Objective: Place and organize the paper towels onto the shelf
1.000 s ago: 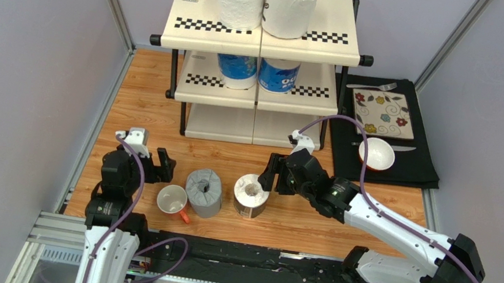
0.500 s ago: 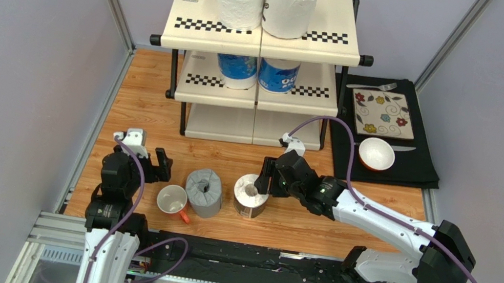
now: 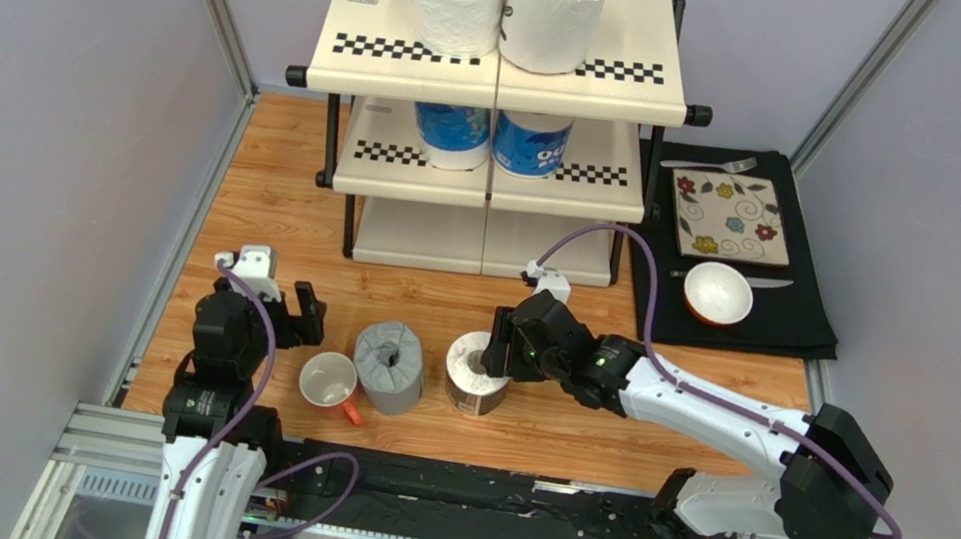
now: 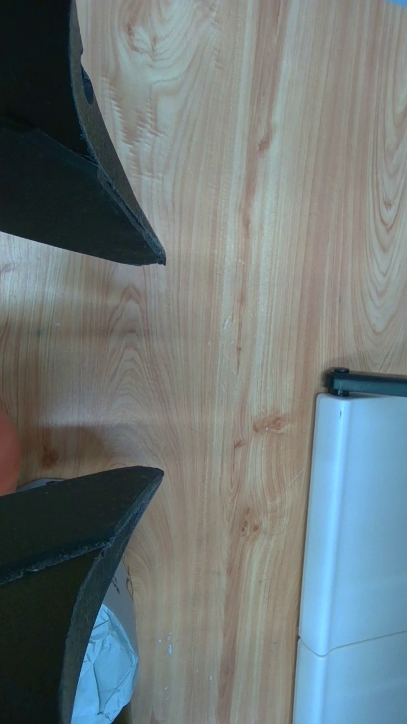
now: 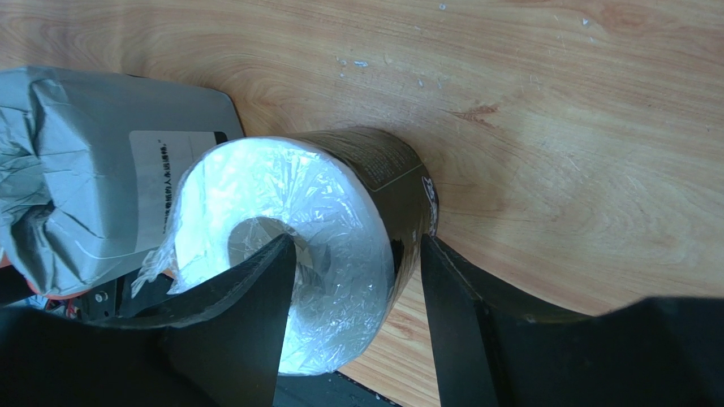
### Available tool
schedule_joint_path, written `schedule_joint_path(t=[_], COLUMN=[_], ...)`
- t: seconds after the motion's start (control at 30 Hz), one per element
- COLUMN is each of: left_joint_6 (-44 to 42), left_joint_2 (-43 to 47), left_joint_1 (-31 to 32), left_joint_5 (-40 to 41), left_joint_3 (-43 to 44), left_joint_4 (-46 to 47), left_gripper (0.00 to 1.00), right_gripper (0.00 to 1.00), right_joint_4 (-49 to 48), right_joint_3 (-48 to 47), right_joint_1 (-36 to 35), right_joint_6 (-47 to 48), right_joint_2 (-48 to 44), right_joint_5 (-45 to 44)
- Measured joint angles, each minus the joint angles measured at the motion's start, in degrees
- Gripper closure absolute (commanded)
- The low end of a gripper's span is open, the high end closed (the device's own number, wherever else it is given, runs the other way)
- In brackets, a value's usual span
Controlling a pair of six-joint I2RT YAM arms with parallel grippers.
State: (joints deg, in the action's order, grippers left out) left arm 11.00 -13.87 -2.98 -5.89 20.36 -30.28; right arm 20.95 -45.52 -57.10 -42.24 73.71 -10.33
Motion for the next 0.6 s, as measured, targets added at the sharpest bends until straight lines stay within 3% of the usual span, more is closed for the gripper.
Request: schedule_joint_path(t=[0.3,0.4,0.53,0.6], left_joint_6=[0.00,0.00,0.00,0.02], left_joint_2=[0.11,0.24,0.42,0.63], left_joint_1=[0.28,0.35,0.39,0.52], left_joint_5=[0.46,0.50,0.81,1.09], left_joint_3=[-0.02,-0.07,-0.09,-0.11], left_joint_4=[0.00,0.00,0.00,0.02], left_gripper=[0.04,0.04,0.04,0.04], right_gripper=[0.48,0.55,0.78,0.81], right_joint_4=[-0.68,-1.11,-1.16,-1.18], right_joint_3=[-0.02,-0.52,-1.62,-1.73], right_joint_1=[-0.11,-0.11,-0.15,-0.15], right_joint_6=[-0.44,-0.42,-0.07,0.04], right_joint_2=[2.34,3.52,4.42,4.44], right_joint_5=[-0.09,-0.09,-0.46,-0.87])
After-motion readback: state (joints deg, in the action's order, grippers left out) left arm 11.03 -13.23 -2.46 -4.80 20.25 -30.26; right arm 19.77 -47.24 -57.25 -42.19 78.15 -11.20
